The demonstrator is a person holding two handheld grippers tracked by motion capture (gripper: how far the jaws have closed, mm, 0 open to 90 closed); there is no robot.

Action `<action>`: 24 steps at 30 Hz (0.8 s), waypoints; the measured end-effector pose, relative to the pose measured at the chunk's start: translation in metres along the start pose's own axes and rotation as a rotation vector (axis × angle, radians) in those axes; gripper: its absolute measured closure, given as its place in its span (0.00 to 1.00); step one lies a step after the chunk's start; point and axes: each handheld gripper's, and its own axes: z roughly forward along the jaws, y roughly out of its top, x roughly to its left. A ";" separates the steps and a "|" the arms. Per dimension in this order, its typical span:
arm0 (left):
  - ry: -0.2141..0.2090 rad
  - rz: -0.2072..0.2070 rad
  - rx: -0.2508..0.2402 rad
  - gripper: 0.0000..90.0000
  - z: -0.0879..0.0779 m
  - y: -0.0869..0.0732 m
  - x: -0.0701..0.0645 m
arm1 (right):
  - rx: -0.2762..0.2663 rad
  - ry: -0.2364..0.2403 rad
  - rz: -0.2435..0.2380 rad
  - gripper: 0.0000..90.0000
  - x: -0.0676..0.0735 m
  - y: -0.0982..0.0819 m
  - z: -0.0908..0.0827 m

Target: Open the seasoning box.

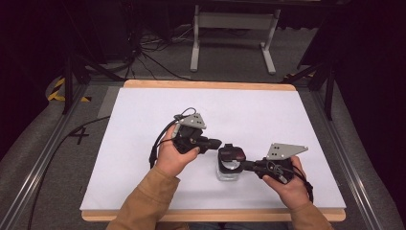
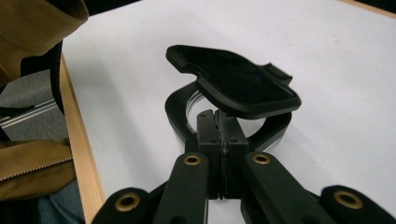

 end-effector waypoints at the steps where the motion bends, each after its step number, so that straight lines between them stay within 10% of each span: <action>1: -0.009 0.000 -0.002 0.99 -0.002 -0.001 -0.002 | -0.008 0.003 -0.002 1.00 -0.001 0.002 -0.001; 12: -0.044 0.055 0.055 0.99 -0.010 -0.008 -0.026 | -0.053 0.020 -0.015 1.00 -0.010 0.015 0.001; 24: -0.022 0.014 0.047 0.96 0.011 -0.026 -0.037 | -0.087 0.030 -0.008 1.00 -0.019 0.025 0.006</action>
